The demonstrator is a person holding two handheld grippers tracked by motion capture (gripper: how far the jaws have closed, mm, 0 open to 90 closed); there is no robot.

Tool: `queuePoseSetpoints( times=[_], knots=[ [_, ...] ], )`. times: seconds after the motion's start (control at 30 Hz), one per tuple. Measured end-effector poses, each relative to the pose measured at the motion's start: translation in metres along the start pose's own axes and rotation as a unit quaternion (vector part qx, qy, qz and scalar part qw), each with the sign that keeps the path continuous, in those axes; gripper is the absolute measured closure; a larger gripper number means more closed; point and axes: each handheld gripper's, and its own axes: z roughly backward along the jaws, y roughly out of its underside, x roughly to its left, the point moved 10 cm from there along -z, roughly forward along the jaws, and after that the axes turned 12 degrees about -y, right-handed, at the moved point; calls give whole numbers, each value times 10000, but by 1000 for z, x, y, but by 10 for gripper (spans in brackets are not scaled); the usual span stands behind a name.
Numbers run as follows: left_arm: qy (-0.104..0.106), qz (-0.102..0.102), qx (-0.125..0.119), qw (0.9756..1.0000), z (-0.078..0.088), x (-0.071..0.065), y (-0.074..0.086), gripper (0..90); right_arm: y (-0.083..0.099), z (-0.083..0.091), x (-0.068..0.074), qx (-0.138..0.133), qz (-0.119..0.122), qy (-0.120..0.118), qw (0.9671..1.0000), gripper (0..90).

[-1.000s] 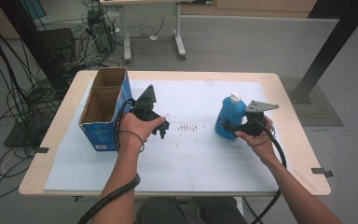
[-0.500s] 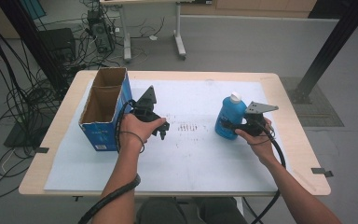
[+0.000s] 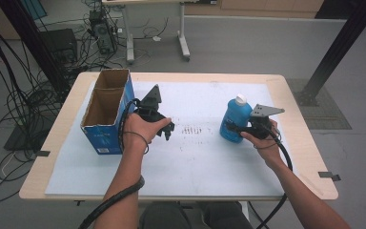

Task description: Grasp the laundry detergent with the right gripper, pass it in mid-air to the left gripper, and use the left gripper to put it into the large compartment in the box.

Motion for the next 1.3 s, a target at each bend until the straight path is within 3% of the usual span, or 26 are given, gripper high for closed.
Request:
queuePoseSetpoints(
  times=[0.7, 1.3],
  knots=[
    [9, -20, -112, 9999, 11, 1, 0, 71, 0, 0, 0, 41, 49, -4, 10000, 437],
    [-33, -69, -93, 9999, 10, -3, -3, 72, 0, 1, 0, 35, 35, -52, 10000, 451]
  ],
)
